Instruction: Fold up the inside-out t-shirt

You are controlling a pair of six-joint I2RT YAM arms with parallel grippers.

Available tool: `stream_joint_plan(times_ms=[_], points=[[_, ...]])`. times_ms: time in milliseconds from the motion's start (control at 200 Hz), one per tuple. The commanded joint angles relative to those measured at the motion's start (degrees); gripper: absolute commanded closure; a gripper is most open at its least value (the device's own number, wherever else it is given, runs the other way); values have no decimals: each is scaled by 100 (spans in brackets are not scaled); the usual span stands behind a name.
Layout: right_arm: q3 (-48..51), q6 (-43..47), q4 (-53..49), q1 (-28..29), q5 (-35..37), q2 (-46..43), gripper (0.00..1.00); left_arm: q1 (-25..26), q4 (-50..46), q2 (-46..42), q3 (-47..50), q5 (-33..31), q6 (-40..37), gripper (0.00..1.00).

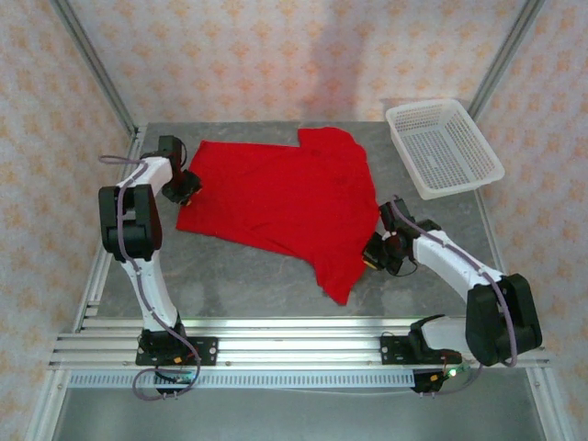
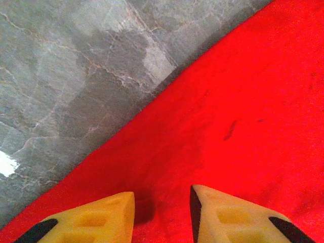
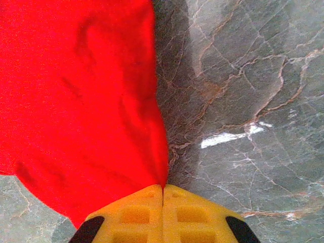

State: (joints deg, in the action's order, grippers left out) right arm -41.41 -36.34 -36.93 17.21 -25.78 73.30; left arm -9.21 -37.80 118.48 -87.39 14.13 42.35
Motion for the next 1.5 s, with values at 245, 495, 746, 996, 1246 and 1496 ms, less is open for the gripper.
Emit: stream_joint_plan(times_ms=[245,495,746,996,1246,1496], points=[[-69,-110,-274,-26,286,-52,100,48,-409,3,-50,-27,-207,68],[49,-198,-336,-41,382,-272,100,47,-498,-202,18,193,-455,69],[49,-216,-324,-34,349,-211,100,43,-492,-147,-19,341,-546,83],[55,-285,-373,-39,482,-293,100,36,-656,-333,-14,364,-714,100],[86,-566,-606,-242,863,-776,100,-161,-1010,-1754,609,-348,-642,100],[423,-590,-465,-266,655,-879,100,-575,-944,-2942,1884,-244,-743,100]])
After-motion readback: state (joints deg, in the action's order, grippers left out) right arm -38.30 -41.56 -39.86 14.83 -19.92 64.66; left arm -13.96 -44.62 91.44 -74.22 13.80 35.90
